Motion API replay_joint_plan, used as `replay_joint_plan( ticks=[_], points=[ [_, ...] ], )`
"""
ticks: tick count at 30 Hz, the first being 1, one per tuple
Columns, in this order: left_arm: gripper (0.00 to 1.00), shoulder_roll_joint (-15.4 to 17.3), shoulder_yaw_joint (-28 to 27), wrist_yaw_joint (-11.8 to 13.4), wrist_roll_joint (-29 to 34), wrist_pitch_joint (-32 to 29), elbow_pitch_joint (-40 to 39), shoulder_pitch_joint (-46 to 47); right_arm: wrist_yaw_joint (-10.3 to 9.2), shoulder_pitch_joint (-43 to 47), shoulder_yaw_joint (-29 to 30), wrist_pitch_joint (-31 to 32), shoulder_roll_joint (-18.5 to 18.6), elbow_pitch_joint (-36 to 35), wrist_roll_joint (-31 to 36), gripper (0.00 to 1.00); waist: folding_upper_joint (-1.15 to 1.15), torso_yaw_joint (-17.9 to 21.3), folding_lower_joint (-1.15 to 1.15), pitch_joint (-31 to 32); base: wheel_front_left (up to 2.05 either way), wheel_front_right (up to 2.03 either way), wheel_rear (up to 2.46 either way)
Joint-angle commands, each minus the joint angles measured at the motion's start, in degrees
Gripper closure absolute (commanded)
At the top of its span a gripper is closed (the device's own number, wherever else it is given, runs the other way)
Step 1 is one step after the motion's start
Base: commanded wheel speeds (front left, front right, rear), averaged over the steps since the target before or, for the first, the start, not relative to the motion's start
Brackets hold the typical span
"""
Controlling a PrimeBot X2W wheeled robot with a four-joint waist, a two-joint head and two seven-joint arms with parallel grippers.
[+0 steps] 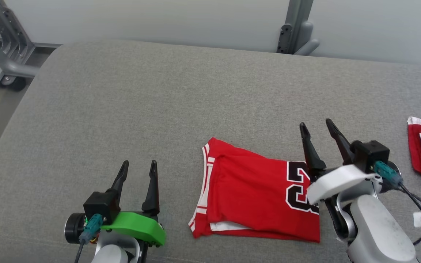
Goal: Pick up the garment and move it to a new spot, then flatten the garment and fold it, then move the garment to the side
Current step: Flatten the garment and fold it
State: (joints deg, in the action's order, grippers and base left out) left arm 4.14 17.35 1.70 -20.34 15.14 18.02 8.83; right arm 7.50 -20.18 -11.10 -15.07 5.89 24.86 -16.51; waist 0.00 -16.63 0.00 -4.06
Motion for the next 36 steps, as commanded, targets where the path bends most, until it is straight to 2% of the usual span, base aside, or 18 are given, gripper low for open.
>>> replay_joint_plan(
  ticks=[1,7,14,24,36],
  points=[
    [0.0,0.41,-0.02,0.03,0.76,0.0,0.27,0.5,-0.03,2.59,1.44,-0.15,-0.4,-1.61,1.01,0.0,0.0,2.69,0.0,2.44,0.0,0.0,0.0],
    [0.0,1.23,-0.62,0.42,0.54,-0.01,0.44,-1.36,-0.03,12.48,7.17,-0.16,-1.65,-9.22,4.73,0.0,0.0,5.34,0.0,4.09,0.0,0.0,0.0],
    [0.0,1.73,-1.67,1.14,0.11,0.0,-0.49,-4.78,-0.03,19.26,8.1,-0.16,-2.67,-14.71,4.48,0.0,0.0,7.79,0.0,5.2,0.0,0.0,0.0],
    [0.0,2.0,-2.61,1.19,0.31,0.0,-1.78,-7.81,-0.03,23.43,9.52,-0.16,-2.96,-18.72,4.22,0.0,0.0,9.6,0.0,6.31,0.0,0.0,0.0],
    [0.0,1.61,-3.94,1.34,0.99,-0.01,-2.82,-8.06,-0.03,24.23,9.58,-0.16,-2.96,-20.31,2.91,0.0,0.0,11.97,0.0,7.06,0.0,0.0,0.0]
  ],
)
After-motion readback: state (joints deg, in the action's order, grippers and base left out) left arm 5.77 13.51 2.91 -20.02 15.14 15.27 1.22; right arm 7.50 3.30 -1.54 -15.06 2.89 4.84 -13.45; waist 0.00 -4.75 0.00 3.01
